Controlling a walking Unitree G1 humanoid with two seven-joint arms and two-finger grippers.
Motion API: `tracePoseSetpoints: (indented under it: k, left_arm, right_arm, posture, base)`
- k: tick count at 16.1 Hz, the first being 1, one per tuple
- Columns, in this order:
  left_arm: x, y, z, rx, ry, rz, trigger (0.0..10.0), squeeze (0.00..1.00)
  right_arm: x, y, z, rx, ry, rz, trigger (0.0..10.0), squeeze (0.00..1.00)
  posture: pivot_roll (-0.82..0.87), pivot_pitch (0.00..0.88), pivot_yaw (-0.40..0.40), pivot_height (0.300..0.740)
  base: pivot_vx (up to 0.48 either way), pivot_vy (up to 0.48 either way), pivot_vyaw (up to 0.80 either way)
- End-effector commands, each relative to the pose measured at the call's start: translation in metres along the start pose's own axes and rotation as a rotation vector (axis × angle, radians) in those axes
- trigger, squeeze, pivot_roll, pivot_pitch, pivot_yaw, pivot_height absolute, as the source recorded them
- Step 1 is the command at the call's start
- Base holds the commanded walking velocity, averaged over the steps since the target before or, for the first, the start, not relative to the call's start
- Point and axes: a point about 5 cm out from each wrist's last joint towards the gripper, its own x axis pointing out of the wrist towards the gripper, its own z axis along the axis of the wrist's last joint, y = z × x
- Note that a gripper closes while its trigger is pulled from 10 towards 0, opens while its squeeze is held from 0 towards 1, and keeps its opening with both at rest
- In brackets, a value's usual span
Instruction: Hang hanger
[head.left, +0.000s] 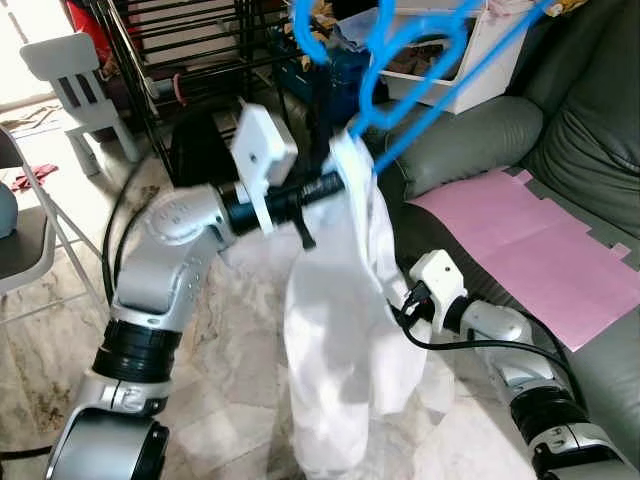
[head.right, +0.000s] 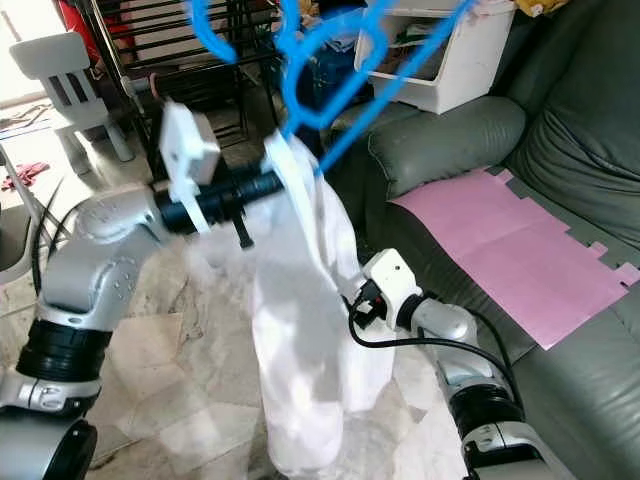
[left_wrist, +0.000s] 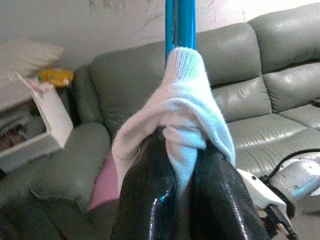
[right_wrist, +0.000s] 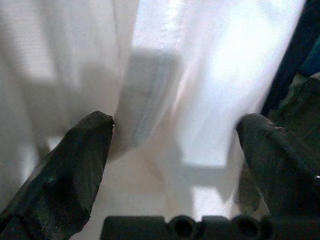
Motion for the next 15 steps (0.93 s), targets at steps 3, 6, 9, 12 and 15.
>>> tracePoseSetpoints:
  k: [3,6,9,12,15]
  left_arm:
    - [0.001,-0.002,0.025,0.020,-0.063,-0.018,0.0,0.00]
    - [-0.003,0.002,0.033,0.020,-0.081,-0.001,0.0,0.00]
    - [-0.008,0.006,0.034,0.024,-0.074,0.029,0.0,0.00]
    - [-0.012,0.011,0.026,0.022,-0.049,0.063,0.0,0.00]
    - [-0.023,0.020,0.004,0.012,0.019,0.138,0.0,0.00]
  right_arm:
    - [0.003,-0.002,-0.004,0.006,0.020,-0.026,1.1,0.00]
    - [-0.001,0.000,-0.018,0.026,0.089,-0.035,0.0,0.00]
    - [-0.015,-0.001,-0.042,0.060,0.218,-0.062,0.0,0.00]
    - [-0.032,-0.014,-0.052,0.088,0.273,-0.158,0.0,0.00]
    - [-0.052,-0.038,-0.050,0.072,0.293,-0.273,0.0,0.00]
  posture:
    - [-0.10,0.000,0.031,0.740]
    - [-0.09,0.000,0.024,0.740]
    - [-0.09,0.000,0.017,0.740]
    - [-0.10,0.000,0.018,0.740]
    - [-0.12,0.000,0.019,0.740]
  base:
    - [0.000,0.000,0.00]
    - [0.000,0.000,0.00]
    - [0.000,0.000,0.00]
    - [0.000,0.000,0.00]
    - [0.000,0.000,0.00]
